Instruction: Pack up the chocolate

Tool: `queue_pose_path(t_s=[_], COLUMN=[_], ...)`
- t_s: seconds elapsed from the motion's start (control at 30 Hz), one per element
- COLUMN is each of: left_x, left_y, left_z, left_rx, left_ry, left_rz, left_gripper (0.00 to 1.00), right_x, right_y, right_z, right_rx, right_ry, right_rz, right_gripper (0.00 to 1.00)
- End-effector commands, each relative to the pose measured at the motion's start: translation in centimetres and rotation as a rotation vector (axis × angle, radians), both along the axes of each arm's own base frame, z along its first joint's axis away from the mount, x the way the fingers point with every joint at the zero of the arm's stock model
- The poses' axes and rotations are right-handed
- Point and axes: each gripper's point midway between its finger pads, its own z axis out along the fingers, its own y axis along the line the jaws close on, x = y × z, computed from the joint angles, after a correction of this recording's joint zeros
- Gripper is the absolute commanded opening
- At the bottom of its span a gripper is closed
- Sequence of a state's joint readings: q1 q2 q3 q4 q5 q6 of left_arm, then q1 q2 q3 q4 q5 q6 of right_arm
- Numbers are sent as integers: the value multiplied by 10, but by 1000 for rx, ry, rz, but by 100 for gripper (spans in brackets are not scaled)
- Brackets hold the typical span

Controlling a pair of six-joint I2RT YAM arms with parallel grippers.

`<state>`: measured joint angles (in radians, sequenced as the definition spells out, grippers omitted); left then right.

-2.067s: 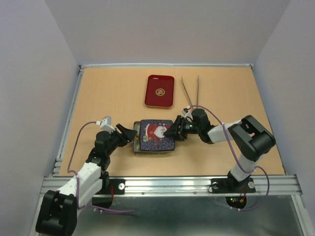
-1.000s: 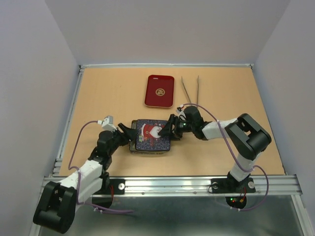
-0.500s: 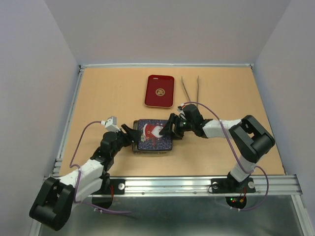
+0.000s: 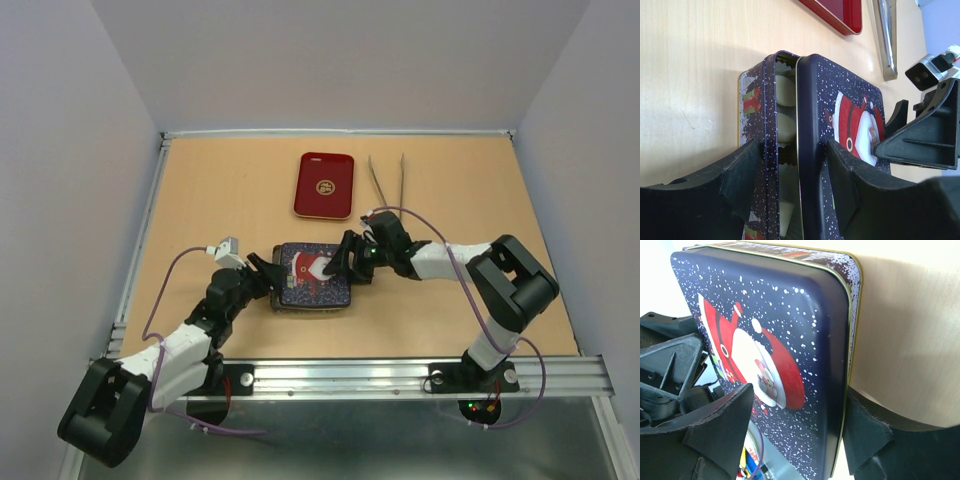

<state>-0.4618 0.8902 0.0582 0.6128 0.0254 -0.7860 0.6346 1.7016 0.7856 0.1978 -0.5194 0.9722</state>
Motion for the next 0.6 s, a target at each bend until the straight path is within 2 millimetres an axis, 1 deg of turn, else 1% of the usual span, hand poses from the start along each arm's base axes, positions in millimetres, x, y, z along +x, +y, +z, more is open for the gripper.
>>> queue_pose_path(t_s=[0.0, 0.23, 0.57], left_x=[-24, -25, -28], left_y=[-37, -39, -36], left_z=[10, 15, 19], left_rx=[-83, -90, -111], left_ry=[24, 6, -15], left_rz=[-191, -201, -186], left_gripper=[50, 42, 38], right_x=[7, 10, 10], right_y=[31, 31, 26], right_z=[50, 56, 57], right_rx=[98, 86, 58], right_ry=[-130, -150, -162], right_rz=[56, 46, 28], right_gripper=[72, 73, 73])
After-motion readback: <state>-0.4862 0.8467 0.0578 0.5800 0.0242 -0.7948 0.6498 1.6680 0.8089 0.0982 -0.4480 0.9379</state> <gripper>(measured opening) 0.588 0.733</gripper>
